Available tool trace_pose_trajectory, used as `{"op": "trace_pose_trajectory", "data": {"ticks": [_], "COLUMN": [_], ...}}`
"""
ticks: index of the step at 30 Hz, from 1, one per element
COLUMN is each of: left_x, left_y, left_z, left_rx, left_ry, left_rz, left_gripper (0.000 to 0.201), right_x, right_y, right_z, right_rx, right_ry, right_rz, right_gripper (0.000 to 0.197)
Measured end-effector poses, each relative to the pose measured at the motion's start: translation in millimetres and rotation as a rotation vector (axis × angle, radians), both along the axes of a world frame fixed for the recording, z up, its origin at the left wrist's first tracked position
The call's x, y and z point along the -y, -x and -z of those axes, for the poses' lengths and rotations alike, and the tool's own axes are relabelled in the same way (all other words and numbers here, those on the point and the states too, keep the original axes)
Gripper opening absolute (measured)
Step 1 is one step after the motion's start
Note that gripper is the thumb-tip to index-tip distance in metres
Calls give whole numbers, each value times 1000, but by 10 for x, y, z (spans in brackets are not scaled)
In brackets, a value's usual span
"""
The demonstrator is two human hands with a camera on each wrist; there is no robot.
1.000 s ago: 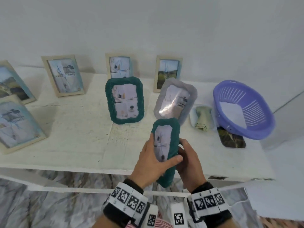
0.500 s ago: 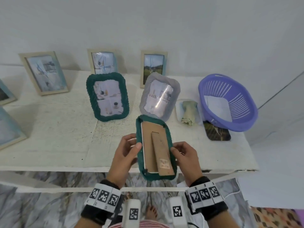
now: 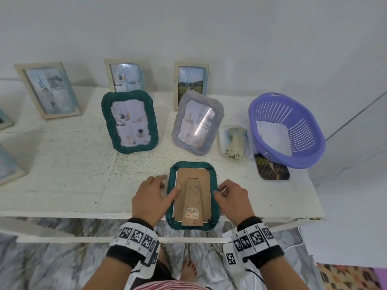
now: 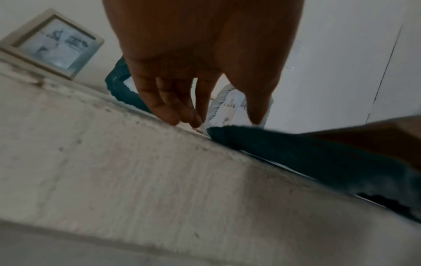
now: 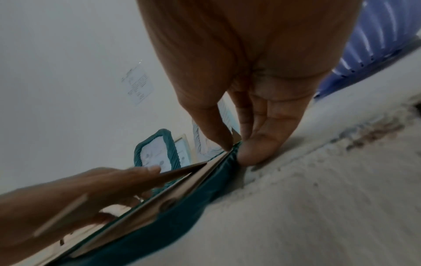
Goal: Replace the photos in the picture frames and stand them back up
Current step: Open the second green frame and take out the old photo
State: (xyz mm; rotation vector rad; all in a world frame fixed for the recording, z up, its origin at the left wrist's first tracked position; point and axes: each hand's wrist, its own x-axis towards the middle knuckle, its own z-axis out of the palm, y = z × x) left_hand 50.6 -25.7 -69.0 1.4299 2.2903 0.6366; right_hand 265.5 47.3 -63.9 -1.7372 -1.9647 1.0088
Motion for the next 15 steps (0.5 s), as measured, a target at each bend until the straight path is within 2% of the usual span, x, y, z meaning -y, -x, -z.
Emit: {"op": "trace_pose_trajectory", "data": {"ticks": [3, 7, 11, 15], "left_x": [-112, -211, -207, -216], "left_y": [-15, -46, -68, -61], "left_z": [74, 202, 318, 329], "left_rx": [-28, -60, -73, -82], "left_ry": [-19, -25, -79, -81], "left_rz": [41, 83, 59, 55], "left_gripper": [88, 100, 103, 103], "right_x": [-72, -201, -279, -284], "right_y": [39, 106, 165, 181], "right_z": [-69, -89, -81, -110], "right_rx": [69, 124, 294, 314], "right_ry": [-127, -201, -214, -240], "right_rz": [-84, -308, -407, -421], "right_gripper": [21, 50, 48, 40]}}
